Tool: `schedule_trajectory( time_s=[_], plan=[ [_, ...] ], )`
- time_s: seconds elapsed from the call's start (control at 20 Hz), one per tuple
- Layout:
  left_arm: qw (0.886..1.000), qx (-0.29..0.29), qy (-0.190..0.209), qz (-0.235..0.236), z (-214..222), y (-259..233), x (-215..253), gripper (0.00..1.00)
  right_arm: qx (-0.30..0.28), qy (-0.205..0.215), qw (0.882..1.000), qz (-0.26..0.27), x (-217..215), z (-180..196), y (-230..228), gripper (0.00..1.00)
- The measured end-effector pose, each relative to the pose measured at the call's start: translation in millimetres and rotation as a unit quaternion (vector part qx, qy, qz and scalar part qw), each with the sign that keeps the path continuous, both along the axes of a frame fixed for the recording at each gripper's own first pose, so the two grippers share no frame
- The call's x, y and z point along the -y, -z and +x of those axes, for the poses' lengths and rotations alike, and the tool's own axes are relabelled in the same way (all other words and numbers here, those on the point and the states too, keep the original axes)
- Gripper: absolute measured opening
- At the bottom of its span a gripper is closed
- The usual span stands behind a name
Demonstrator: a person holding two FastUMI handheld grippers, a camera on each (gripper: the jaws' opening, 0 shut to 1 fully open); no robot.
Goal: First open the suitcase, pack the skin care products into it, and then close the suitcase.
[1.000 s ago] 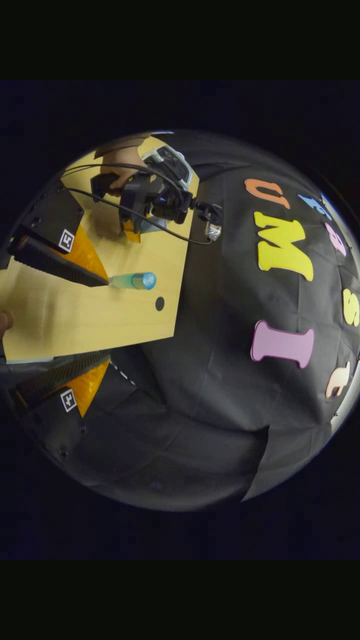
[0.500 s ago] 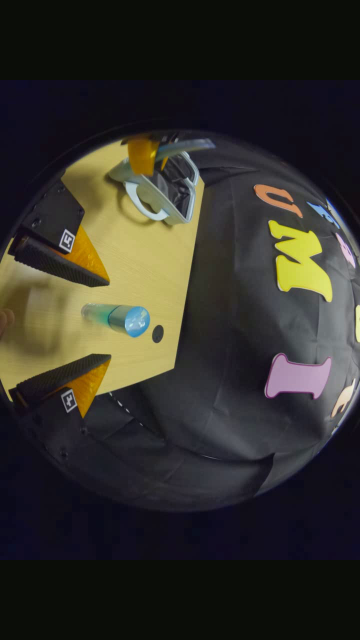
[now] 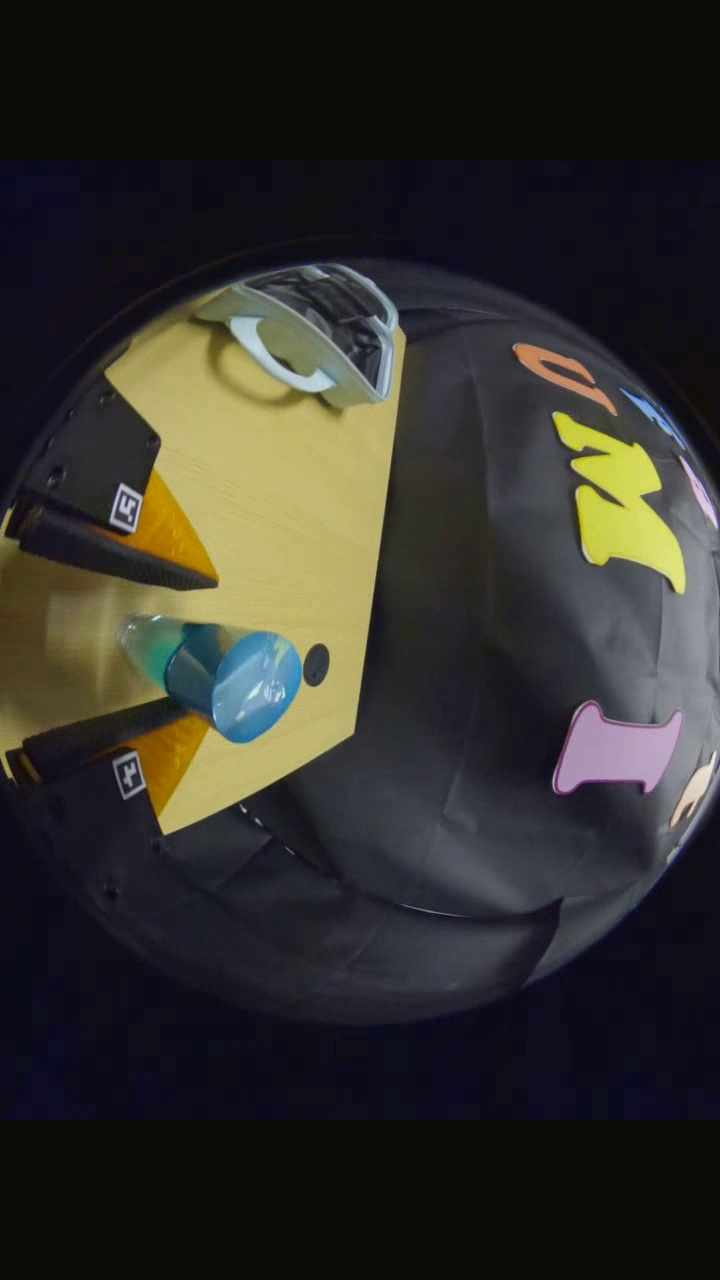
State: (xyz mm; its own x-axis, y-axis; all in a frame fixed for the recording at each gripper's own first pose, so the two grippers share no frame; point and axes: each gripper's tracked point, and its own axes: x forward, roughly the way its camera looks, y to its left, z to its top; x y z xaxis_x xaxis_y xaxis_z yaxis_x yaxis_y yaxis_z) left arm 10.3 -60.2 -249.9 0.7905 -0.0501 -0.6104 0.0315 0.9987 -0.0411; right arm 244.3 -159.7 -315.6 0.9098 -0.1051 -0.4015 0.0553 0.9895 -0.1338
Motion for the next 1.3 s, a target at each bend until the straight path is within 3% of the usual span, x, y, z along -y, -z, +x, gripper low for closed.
schedule_trajectory(
  time_s=[0.1, 0.25, 0.55, 0.85, 1.1, 1.3],
  plan=[
    [1.0, -0.002, -0.006, 0.0, 2, -1, -13, 0.46, 0.001, 0.011, 1.0, 0.018, -1, 0, 0, 0.41],
    [1.0, -0.002, -0.006, 0.008, 12, -5, -33, 0.46, -0.013, 0.017, 0.999, 0.024, -7, -15, -4, 0.36],
    [0.999, -0.031, 0.018, 0.026, 39, 5, -70, 0.46, -0.039, -0.003, 0.999, 0.03, -42, -97, -46, 0.36],
    [0.992, -0.121, 0.018, 0.038, 67, 54, -99, 0.46, -0.031, -0.015, 0.998, 0.059, -98, -172, -104, 0.35],
    [0.981, -0.191, 0.01, 0.038, 73, 101, -116, 0.46, -0.007, -0.024, 0.999, 0.027, -117, -192, -141, 0.35],
    [0.977, -0.209, 0.019, 0.037, 82, 114, -114, 0.46, 0.001, -0.012, 1.0, 0.024, -117, -189, -156, 0.35]
  ],
)
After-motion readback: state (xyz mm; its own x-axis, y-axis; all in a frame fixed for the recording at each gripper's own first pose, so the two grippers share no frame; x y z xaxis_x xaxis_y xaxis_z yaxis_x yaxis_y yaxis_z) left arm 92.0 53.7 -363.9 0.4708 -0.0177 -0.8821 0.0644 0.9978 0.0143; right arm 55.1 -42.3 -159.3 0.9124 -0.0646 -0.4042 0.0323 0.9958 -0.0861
